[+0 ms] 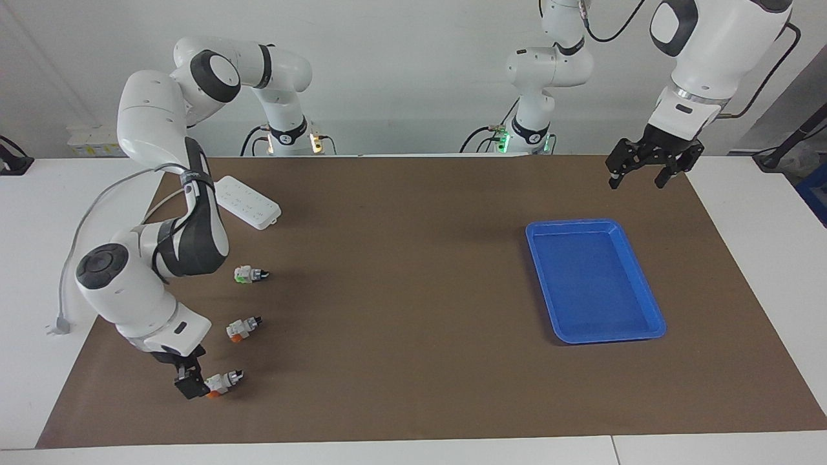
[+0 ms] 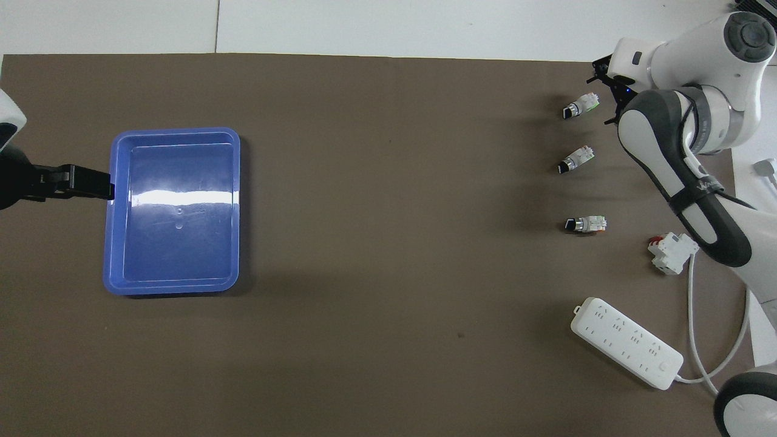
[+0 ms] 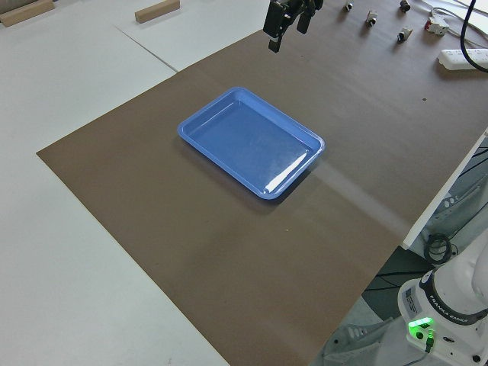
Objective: Turn and place switch with both arms
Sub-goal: 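Move the right gripper over the nearest white switch part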
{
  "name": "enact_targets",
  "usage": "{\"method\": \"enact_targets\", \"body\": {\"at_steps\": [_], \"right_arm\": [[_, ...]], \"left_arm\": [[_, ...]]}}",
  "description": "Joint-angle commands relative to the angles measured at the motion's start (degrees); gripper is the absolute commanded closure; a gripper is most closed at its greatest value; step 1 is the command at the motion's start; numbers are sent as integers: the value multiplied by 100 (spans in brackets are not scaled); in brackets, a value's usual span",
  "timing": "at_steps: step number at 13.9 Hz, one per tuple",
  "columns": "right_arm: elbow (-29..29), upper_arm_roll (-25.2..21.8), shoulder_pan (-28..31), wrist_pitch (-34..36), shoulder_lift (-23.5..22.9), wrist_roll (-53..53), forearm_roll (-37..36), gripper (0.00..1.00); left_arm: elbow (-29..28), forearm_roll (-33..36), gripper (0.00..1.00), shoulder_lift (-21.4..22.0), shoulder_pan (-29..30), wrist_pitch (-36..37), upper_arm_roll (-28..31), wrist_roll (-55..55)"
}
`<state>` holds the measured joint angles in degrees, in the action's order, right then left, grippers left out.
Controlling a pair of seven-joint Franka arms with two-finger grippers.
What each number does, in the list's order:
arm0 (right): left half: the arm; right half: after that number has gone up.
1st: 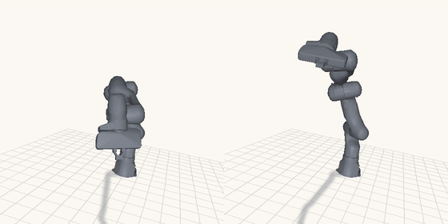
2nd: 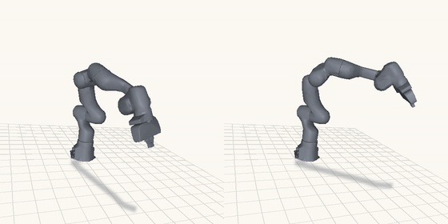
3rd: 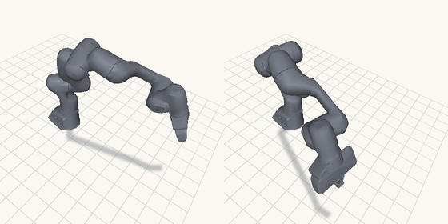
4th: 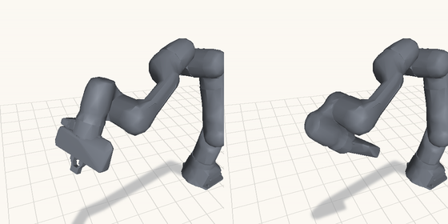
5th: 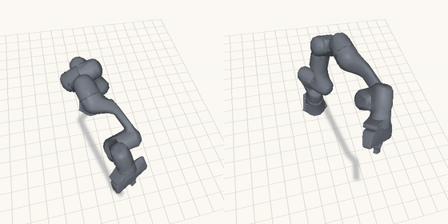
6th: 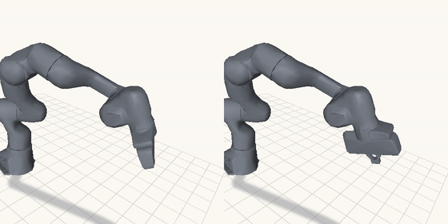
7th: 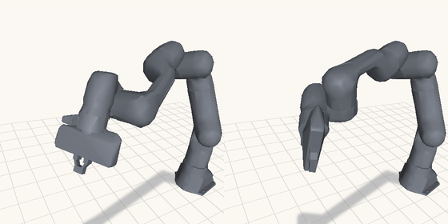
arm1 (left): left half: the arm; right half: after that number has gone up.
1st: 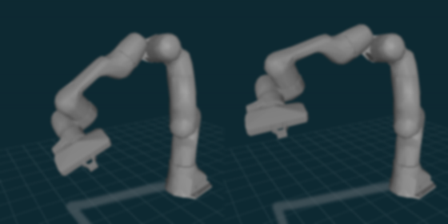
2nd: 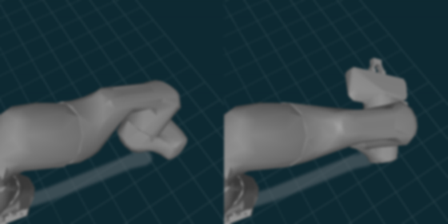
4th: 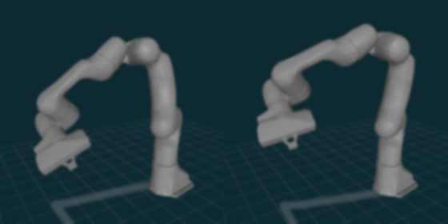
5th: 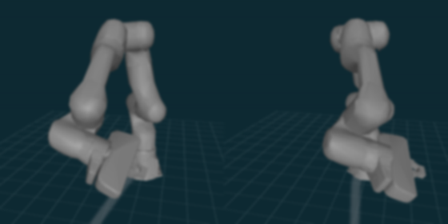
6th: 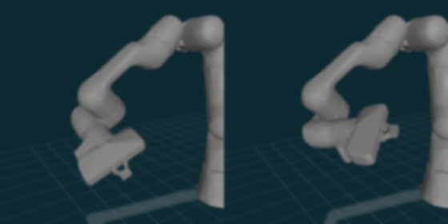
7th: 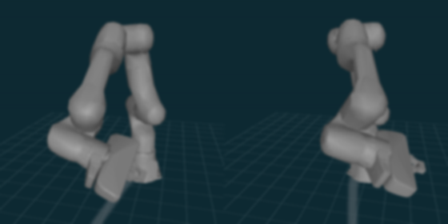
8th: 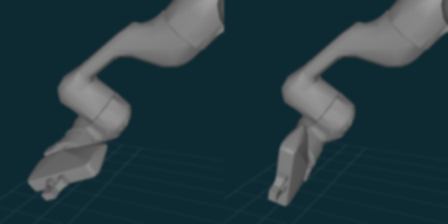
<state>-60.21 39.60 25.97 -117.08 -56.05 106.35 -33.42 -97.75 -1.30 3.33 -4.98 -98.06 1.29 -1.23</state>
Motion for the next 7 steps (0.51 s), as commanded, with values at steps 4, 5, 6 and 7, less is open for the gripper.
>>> {"method": "enact_targets", "body": {"at_steps": [4,5,6,7], "right_arm": [[-526,145,294,-394,51,333,-200,1],[-588,154,330,-455,59,334,-200,1],[-588,154,330,-465,59,334,-191,1],[-588,154,330,-473,59,325,-191,2]], "left_arm": [[-482,-37,0,317,-29,-231,12,-62],[-543,-46,0,326,-29,-283,12,-62],[-604,-46,0,352,-29,-336,12,-62],[-657,-46,0,387,-38,-380,12,-62]]}}
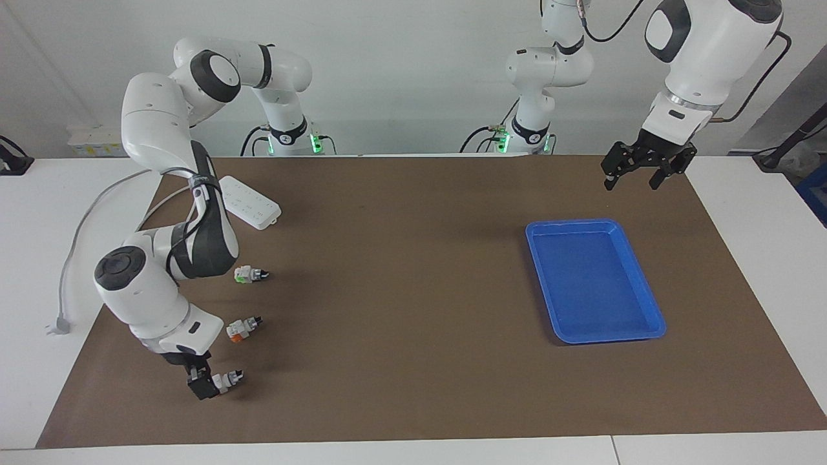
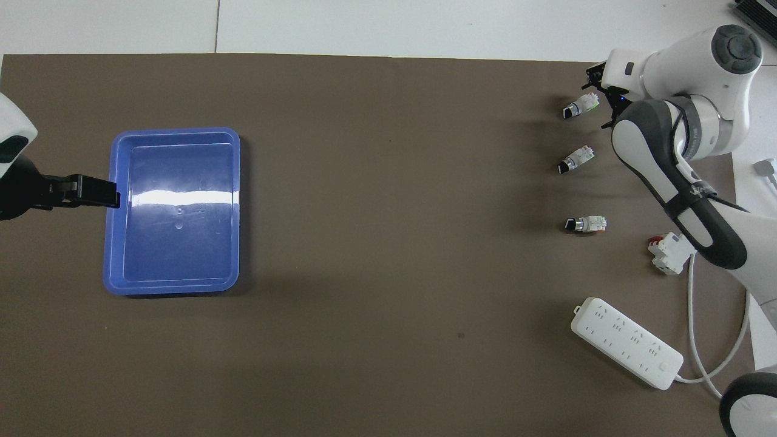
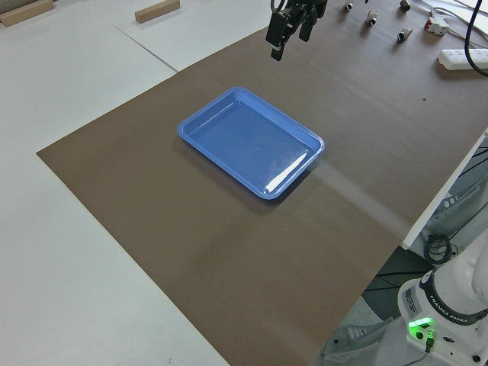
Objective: Turn and place switch with both arms
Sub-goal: 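Move the right gripper over the nearest white switch part, then lower the right gripper and grasp the white switch part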
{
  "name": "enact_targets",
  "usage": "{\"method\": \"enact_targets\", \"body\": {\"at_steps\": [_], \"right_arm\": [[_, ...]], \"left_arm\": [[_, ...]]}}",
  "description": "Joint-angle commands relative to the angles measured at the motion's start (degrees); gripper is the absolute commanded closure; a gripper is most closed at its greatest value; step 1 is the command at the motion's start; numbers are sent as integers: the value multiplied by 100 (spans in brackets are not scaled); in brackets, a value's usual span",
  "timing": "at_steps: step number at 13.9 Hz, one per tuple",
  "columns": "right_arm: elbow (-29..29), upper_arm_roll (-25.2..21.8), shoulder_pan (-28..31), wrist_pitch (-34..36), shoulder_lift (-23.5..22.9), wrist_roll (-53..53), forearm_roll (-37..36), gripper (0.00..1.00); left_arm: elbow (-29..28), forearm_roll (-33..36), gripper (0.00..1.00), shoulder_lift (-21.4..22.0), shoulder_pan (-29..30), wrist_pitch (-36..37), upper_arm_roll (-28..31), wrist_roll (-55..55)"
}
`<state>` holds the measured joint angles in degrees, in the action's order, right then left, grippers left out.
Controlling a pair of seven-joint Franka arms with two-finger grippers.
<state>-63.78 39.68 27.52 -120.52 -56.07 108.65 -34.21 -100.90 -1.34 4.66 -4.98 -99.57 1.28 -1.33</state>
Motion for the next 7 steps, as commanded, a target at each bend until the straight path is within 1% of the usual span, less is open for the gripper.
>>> {"method": "enact_targets", "body": {"at_steps": [1,5,6,7], "right_arm": [[-232,145,184,-173,61,78,-103,2],[-240,128,175,-270,26,-10,90,5],[-258,119,166,-262,35,-28,99,8],[-328,119,166,-270,43,-98,90,9]], "left_arm": [[-378,-50,0,263,-38,-247,13,-52],[-422,-59,0,281,-38,-256,13,-52],[-457,-68,0,307,-38,-273,4,-52],[-509,-129,0,316,-38,-325,13,-52]]}}
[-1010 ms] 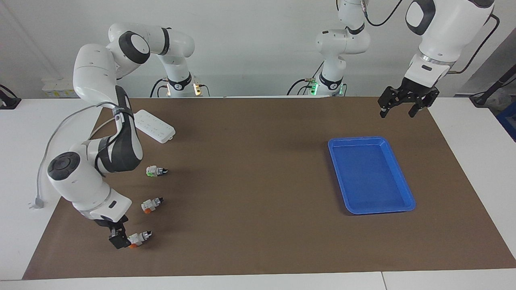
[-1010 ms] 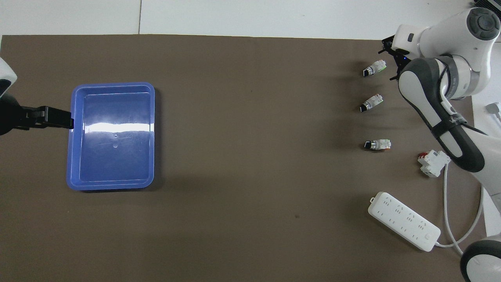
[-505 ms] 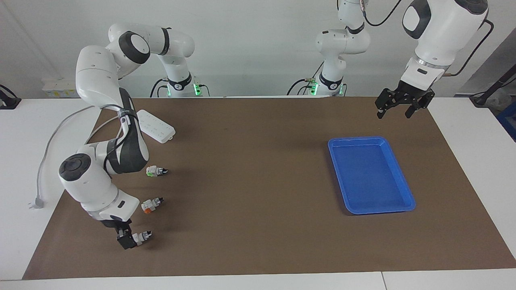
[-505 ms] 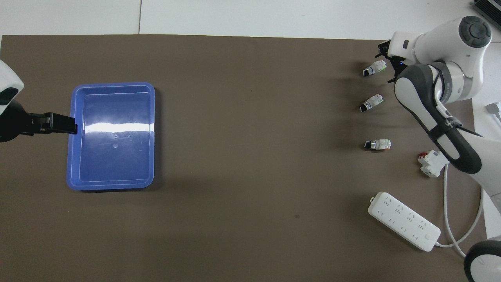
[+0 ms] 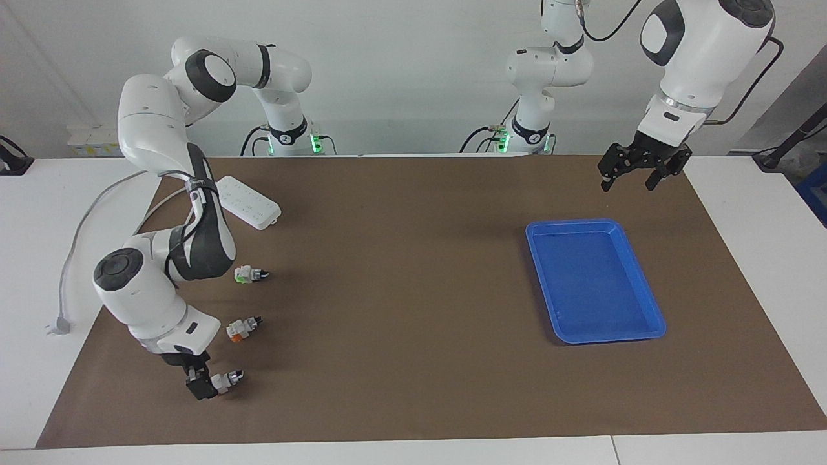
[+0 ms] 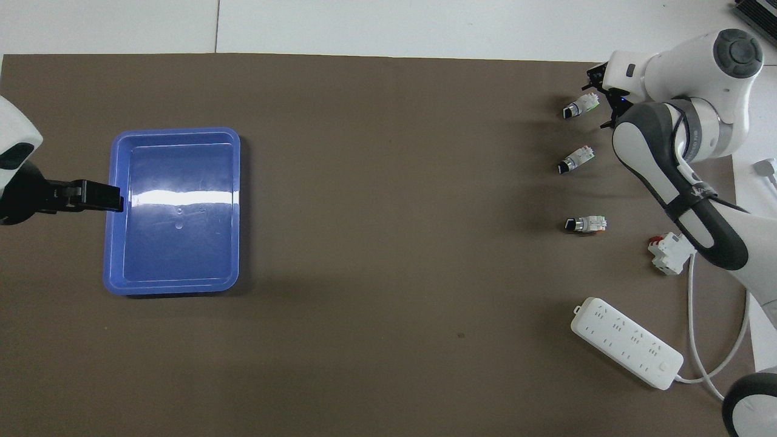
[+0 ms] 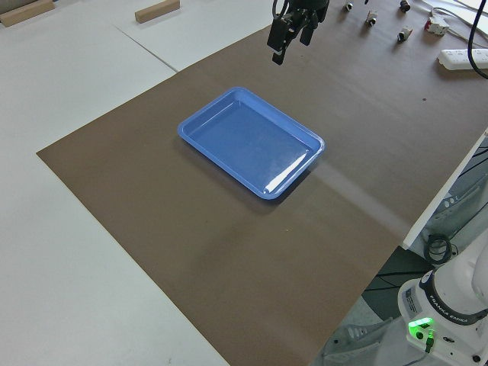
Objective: Turn and place switch with both arms
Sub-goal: 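Lower the right gripper and grasp the white switch part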
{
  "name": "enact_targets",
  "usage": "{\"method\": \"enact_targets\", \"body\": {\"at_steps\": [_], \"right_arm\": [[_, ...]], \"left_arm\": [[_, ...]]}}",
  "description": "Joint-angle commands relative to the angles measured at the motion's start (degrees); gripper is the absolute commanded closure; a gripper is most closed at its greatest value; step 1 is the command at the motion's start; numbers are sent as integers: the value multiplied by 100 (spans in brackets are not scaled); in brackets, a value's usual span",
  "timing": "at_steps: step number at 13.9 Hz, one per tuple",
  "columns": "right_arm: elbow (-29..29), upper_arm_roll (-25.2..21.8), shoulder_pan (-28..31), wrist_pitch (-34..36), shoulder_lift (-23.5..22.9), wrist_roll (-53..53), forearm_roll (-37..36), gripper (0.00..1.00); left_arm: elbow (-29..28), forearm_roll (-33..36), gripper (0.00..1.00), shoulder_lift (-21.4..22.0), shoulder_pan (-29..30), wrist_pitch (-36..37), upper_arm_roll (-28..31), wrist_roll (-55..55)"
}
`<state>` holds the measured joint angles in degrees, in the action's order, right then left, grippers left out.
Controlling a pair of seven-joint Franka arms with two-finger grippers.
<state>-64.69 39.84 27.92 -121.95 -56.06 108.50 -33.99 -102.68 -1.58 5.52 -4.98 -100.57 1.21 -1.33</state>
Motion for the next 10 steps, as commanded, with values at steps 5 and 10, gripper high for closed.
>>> {"method": "enact_targets", "body": {"at_steps": [5,10], "right_arm": [[-465,68,196,-128,69,-487,59,27],[-457,68,231,-5,122,-646,59,73]], "left_arm": [[-437,-115,0,274,-38,-270,20,-43],[-577,-115,0,353,-38,-322,20,-42]]}}
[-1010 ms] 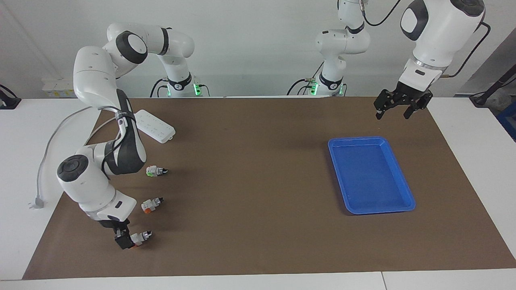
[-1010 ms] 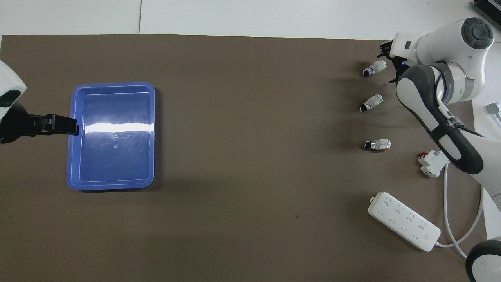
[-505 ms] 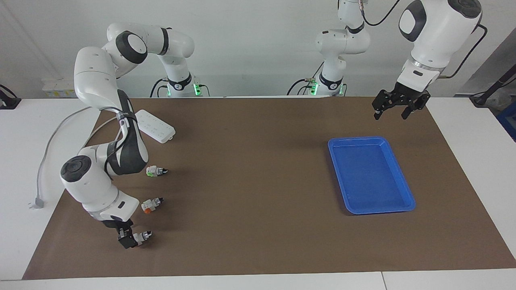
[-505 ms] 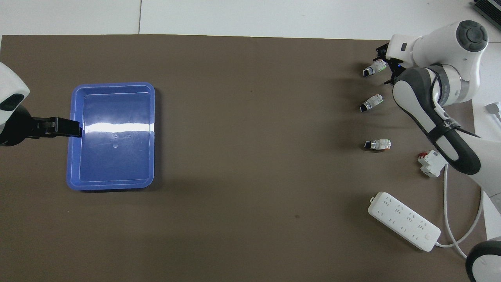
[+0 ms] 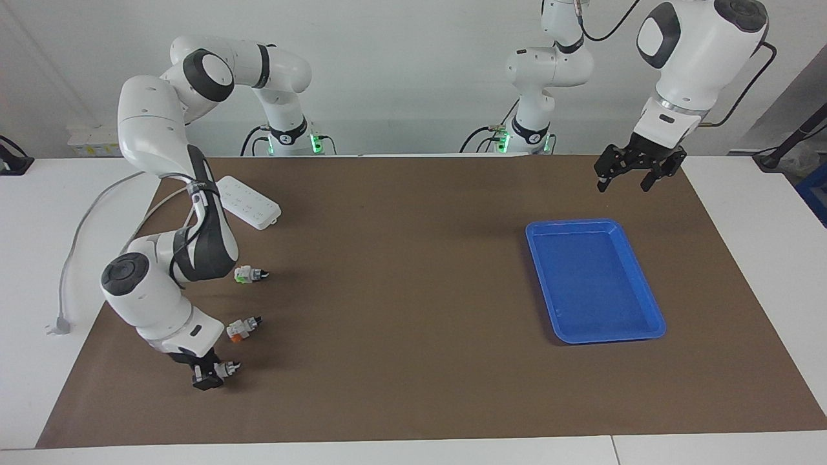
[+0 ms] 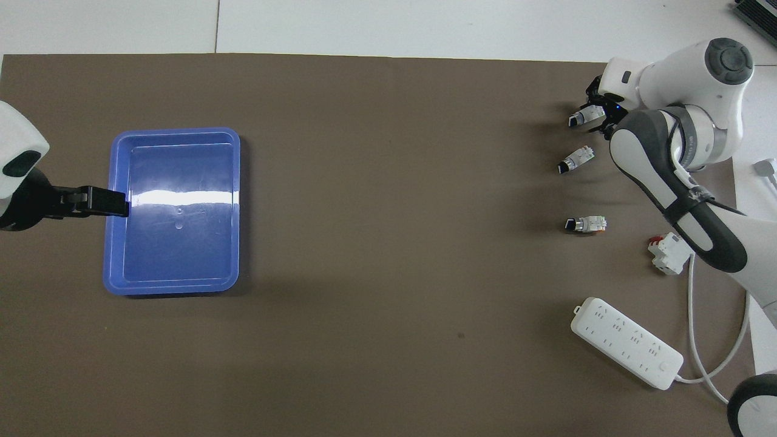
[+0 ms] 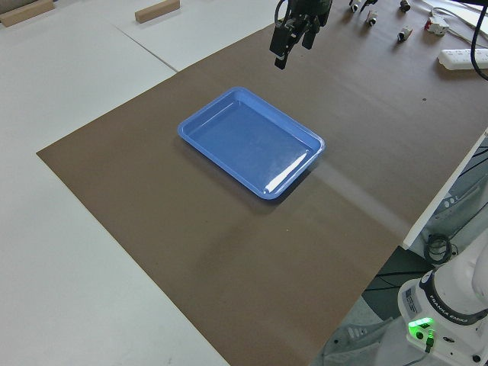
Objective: Turn and place switch with both arms
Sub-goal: 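Lower the right gripper and grasp the white switch part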
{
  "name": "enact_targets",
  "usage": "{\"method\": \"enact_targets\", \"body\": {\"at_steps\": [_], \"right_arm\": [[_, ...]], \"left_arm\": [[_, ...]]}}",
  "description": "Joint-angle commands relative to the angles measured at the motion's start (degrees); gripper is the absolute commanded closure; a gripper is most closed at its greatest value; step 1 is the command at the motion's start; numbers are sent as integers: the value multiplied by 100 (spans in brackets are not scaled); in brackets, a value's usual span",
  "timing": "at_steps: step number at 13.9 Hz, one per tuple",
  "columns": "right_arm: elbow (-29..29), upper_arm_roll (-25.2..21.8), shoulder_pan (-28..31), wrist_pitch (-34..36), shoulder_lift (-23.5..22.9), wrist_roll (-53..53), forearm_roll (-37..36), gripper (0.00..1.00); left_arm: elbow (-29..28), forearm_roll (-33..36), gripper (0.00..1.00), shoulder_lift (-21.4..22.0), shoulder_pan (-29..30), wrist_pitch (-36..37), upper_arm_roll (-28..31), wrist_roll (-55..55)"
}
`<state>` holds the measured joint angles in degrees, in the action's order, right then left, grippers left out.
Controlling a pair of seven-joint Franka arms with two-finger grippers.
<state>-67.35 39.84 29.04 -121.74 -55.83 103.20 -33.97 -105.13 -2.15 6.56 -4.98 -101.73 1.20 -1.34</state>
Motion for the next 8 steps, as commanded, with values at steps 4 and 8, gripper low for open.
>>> {"method": "enact_targets", "body": {"at_steps": [4,8], "right_arm": [[-191,94,198,1,142,-230,345,100],[-226,120,269,465,510,-274,1180,100]], "left_arm": [[-394,-179,0,285,-38,-233,20,-33],[-412,-855,0,258,-55,-233,20,-50]]}}
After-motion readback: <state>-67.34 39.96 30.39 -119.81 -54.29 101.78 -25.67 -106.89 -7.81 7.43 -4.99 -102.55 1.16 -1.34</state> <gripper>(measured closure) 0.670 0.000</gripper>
